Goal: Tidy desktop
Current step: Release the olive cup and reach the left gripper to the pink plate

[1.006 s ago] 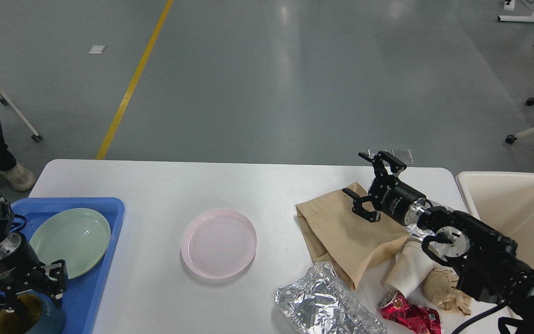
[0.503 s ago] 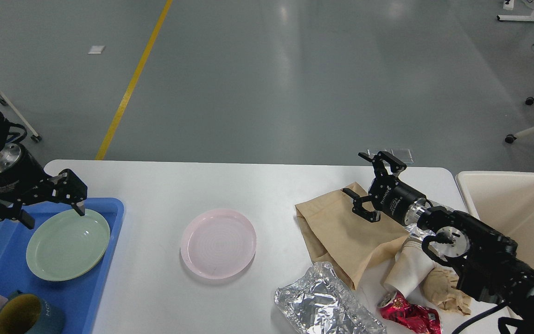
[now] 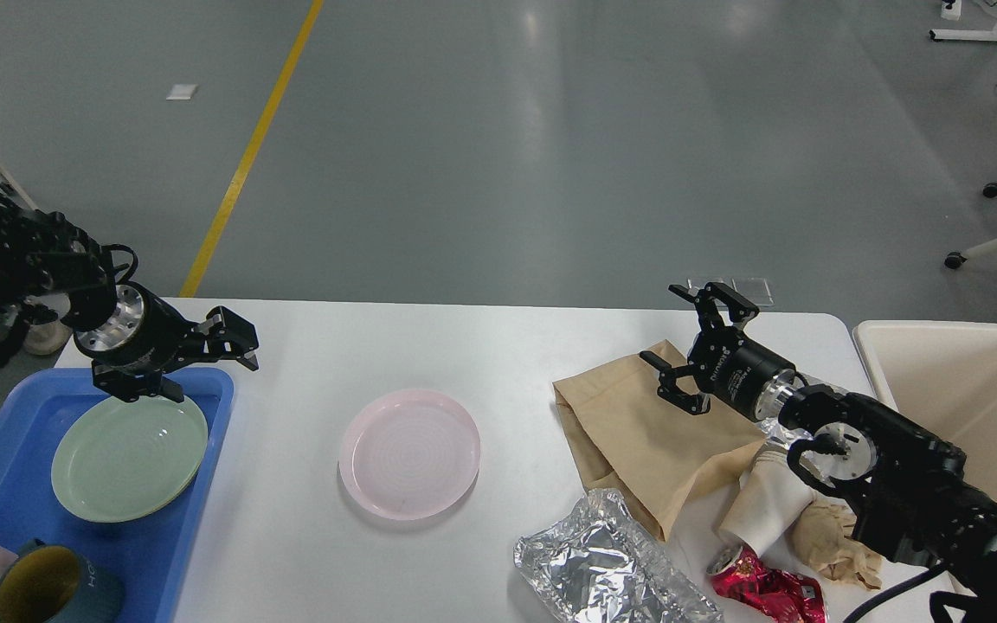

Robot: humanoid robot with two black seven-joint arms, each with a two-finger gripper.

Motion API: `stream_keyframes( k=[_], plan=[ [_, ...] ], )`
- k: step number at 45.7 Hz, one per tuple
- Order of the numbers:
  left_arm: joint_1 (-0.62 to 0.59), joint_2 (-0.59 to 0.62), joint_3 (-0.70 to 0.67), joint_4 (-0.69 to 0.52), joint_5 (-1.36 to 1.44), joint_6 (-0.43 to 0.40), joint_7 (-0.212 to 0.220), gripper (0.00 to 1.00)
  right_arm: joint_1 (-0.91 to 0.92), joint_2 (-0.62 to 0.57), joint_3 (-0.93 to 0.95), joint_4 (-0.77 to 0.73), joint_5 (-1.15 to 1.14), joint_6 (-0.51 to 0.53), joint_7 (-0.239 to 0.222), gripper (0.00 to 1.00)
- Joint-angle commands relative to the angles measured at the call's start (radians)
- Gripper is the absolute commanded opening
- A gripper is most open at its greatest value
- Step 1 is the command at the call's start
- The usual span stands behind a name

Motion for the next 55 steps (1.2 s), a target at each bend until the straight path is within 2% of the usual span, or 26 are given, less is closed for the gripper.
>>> stream_keyframes(
  k=[1, 11, 19, 25, 32, 55],
  plan=[
    [0.050, -0.039, -0.008, 0.000, 0.003, 0.049, -0.001, 0.96, 0.000, 0.000, -0.001, 0.000, 0.000, 0.000, 0.000, 1.00],
    [0.090, -0.114, -0.044, 0.006, 0.130, 0.058, -0.003, 0.96, 0.000, 0.000, 0.000, 0.000, 0.000, 0.000, 0.000, 1.00],
    [0.125, -0.168, -0.104, 0.014, 0.451, 0.078, -0.093, 0.96, 0.000, 0.000, 0.000, 0.000, 0.000, 0.000, 0.000, 1.00],
    [0.142, -0.174, -0.106, 0.038, 0.609, 0.147, -0.133, 0.96, 0.000, 0.000, -0.001, 0.000, 0.000, 0.000, 0.000, 1.00],
    [0.190, -0.206, -0.109, 0.072, 0.738, 0.213, -0.135, 0.96, 0.000, 0.000, 0.000, 0.000, 0.000, 0.000, 0.000, 1.00],
    [0.299, -0.205, -0.160, 0.213, 0.631, 0.219, -0.119, 0.96, 0.000, 0.000, -0.001, 0.000, 0.000, 0.000, 0.000, 1.00]
  ],
)
